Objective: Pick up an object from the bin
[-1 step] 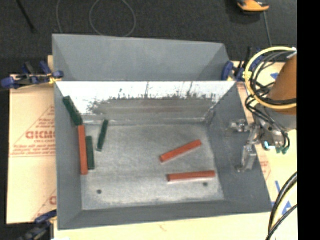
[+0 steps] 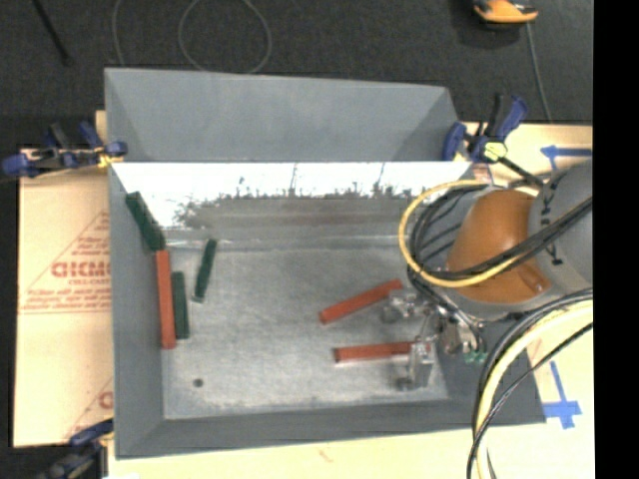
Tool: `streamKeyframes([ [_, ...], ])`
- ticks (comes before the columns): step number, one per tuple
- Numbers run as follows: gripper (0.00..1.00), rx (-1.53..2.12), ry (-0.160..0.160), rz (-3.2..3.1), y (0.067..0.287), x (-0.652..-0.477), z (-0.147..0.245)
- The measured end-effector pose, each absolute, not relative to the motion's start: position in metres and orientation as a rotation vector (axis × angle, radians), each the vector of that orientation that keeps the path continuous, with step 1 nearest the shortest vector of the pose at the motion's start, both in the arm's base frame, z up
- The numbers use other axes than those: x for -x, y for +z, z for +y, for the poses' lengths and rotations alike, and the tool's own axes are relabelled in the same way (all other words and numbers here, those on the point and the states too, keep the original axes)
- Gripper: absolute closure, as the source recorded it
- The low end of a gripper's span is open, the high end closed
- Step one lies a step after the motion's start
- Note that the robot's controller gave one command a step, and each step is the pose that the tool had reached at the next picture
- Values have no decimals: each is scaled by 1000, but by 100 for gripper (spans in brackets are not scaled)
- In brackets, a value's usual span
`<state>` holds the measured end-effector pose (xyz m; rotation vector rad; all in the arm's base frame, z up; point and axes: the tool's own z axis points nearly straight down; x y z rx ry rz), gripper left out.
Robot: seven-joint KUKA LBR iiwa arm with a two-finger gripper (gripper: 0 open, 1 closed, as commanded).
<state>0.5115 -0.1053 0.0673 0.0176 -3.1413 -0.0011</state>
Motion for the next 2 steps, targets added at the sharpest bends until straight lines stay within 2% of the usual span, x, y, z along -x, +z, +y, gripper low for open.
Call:
streamKeyframes([
  [1, 100, -24, 4, -3148, 71, -514, -107],
  [2, 100, -65, 2, -3154, 213, -538, -69],
])
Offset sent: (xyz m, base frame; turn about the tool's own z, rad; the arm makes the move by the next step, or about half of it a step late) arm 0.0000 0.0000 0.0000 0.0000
